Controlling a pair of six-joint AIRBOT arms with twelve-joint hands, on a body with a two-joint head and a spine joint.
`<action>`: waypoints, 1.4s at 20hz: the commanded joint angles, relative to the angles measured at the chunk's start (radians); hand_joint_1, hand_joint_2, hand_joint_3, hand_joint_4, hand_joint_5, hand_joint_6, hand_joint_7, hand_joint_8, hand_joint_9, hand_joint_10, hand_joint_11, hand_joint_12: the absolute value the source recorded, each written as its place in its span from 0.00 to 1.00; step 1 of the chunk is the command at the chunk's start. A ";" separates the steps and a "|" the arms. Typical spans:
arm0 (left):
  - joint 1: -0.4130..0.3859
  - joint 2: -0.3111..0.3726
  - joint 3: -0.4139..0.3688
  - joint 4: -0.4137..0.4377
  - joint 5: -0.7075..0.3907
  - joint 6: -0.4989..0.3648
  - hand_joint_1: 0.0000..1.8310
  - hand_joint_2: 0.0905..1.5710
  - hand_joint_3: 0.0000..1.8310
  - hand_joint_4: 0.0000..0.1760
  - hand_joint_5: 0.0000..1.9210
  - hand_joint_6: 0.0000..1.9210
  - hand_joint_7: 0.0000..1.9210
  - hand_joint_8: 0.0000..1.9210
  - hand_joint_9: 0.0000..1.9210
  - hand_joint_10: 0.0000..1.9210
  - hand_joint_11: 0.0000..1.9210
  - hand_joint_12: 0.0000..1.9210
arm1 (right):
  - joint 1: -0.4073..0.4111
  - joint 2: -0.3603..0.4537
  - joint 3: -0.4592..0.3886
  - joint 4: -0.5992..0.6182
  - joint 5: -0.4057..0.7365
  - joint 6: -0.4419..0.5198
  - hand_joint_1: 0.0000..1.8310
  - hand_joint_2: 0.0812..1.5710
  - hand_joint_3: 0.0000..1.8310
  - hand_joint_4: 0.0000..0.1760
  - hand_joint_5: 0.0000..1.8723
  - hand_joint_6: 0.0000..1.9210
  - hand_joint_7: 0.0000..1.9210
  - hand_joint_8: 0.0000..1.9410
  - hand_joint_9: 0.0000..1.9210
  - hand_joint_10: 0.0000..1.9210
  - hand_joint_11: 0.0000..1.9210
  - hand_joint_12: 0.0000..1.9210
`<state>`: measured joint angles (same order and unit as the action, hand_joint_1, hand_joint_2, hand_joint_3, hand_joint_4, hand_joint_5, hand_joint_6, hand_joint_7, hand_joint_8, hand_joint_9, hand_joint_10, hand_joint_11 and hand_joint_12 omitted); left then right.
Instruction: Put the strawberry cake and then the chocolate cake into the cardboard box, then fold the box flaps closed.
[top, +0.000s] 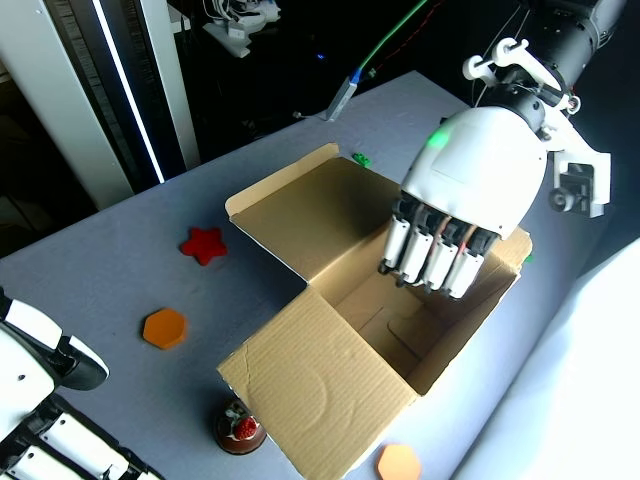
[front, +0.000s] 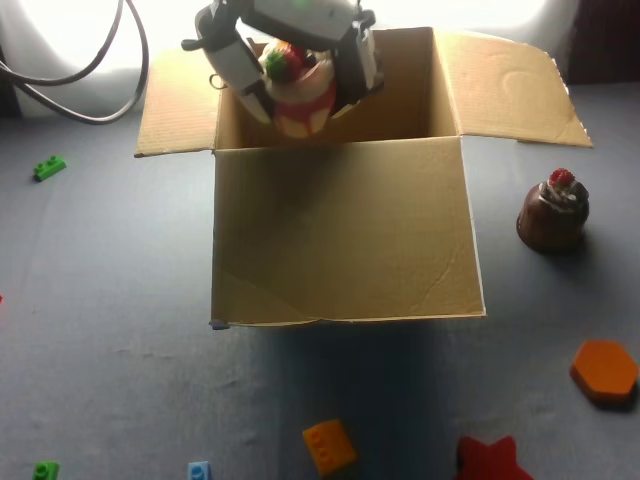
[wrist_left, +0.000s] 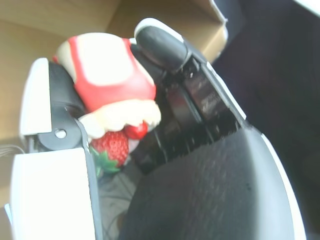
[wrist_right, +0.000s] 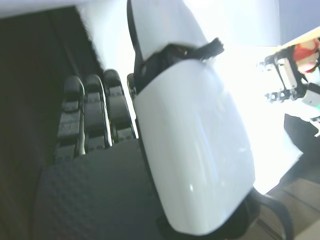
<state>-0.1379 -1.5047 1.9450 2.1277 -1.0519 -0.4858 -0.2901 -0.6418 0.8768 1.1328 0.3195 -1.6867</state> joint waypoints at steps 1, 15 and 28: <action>-0.006 0.007 0.008 -0.069 0.025 0.015 0.74 0.69 0.00 0.00 0.49 0.46 0.45 0.59 0.54 0.62 0.48 0.67 | 0.009 0.006 0.009 -0.020 0.061 0.013 0.60 0.63 0.00 0.11 0.02 0.00 0.07 0.00 0.05 0.01 0.00 0.18; 0.000 0.014 0.000 -0.057 0.039 0.022 0.41 0.64 0.00 0.00 0.18 0.00 0.22 0.00 0.25 0.00 0.06 0.51 | -0.042 -0.111 0.104 -0.020 0.038 0.096 0.54 0.68 0.01 0.01 0.03 0.00 0.06 0.00 0.05 0.00 0.00 0.26; -0.092 0.093 0.015 0.007 0.038 0.020 0.07 0.60 0.01 0.23 0.04 0.00 0.06 0.00 0.08 0.00 0.00 0.35 | -0.108 -0.182 0.151 -0.379 0.193 0.432 0.64 0.60 0.00 0.00 0.03 0.01 0.05 0.00 0.04 0.00 0.00 0.12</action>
<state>-0.2188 -1.4105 1.9545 2.2021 -1.0405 -0.4694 -0.4072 -0.8383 1.0271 0.7727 0.4255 -1.2575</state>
